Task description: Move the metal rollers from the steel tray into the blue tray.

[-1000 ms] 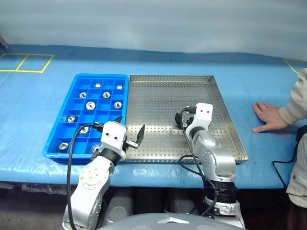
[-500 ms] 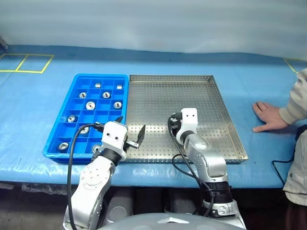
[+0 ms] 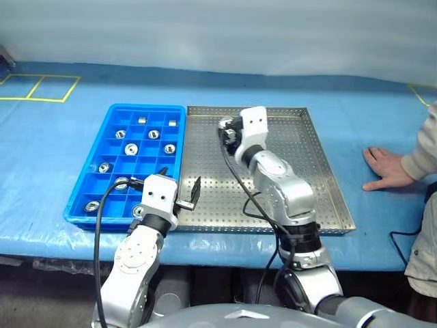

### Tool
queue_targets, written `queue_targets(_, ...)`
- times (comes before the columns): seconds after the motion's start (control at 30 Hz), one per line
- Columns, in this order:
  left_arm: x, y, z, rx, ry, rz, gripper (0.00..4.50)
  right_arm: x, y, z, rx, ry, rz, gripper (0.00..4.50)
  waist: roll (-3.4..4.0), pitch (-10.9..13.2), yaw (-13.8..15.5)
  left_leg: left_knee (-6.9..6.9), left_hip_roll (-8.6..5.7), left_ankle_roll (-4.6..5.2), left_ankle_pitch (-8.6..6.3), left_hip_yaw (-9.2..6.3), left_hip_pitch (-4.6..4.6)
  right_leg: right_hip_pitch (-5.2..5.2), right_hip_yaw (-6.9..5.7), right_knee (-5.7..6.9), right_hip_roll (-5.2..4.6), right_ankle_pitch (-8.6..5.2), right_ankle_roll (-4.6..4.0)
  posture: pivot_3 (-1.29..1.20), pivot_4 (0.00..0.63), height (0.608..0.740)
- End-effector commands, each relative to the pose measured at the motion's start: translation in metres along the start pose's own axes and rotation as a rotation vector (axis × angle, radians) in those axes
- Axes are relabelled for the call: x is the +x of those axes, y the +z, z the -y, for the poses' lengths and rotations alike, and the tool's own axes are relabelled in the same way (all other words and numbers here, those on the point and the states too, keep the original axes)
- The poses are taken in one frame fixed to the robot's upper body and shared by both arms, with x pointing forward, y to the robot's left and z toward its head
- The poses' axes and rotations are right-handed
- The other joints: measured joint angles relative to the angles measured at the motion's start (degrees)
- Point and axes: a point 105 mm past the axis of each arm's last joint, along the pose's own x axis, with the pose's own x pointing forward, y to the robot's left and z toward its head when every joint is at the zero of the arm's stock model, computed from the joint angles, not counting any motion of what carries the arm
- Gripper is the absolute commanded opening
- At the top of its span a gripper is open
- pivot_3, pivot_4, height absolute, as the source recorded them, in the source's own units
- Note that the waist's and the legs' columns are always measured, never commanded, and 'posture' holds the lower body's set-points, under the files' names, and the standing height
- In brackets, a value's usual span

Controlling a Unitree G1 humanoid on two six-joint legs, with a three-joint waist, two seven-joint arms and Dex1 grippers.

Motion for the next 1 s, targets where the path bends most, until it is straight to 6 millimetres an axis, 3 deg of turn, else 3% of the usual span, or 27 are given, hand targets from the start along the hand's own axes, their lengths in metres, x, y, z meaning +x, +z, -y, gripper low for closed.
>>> queue_targets(0.03, -0.008, 0.016, -0.011, 0.013, 0.087, 0.073, 4.5, 0.011, 0.016, -0.023, 0.0, 0.1, 0.05, 1.87, -0.01, 0.01, 0.86, 0.0, 0.0, 0.0, 0.0, -0.02, -0.01, 0.0, -0.02, 0.0, -0.02, 0.04, -0.07, 0.45, 0.15, 0.74)
queue_targets(0.4, -0.025, 0.013, -0.023, 0.015, 0.206, 0.059, 4.5, 0.031, -0.007, -0.061, 0.008, 0.253, -0.03, 1.87, -0.03, 0.03, 8.1, 0.0, 0.02, 0.0, 0.0, -0.06, -0.08, -0.03, -0.19, -0.06, -0.09, -0.06, 0.07, 0.56, 0.15, 0.74)
queue_targets(0.73, -0.022, 0.013, -0.019, 0.023, 0.156, 0.056, 4.5, 0.026, -0.03, -0.05, 0.027, 0.225, -0.102, 1.87, -0.02, 0.03, 14.61, 0.0, 0.01, -0.03, -0.02, -0.11, -0.24, -0.09, -0.44, -0.18, -0.06, -0.1, 0.05, 0.51, 0.15, 0.74)
queue_targets(0.93, -0.019, 0.013, -0.016, 0.023, 0.129, 0.058, 4.5, 0.022, -0.045, -0.046, 0.055, 0.218, -0.151, 1.87, -0.02, 0.03, 15.7, 0.01, 0.0, -0.03, -0.02, -0.1, -0.29, -0.11, -0.54, -0.21, -0.06, -0.12, 0.03, 0.49, 0.15, 0.74)
queue_targets(1.0, -0.018, 0.013, -0.015, 0.023, 0.121, 0.058, 4.5, 0.021, -0.049, -0.045, 0.056, 0.214, -0.161, 2.6, -0.02, 0.02, 15.78, 0.0, -0.01, -0.03, -0.02, -0.1, -0.29, -0.09, -0.57, -0.22, -0.06, -0.12, 0.02, 0.49, 0.15, 0.74)
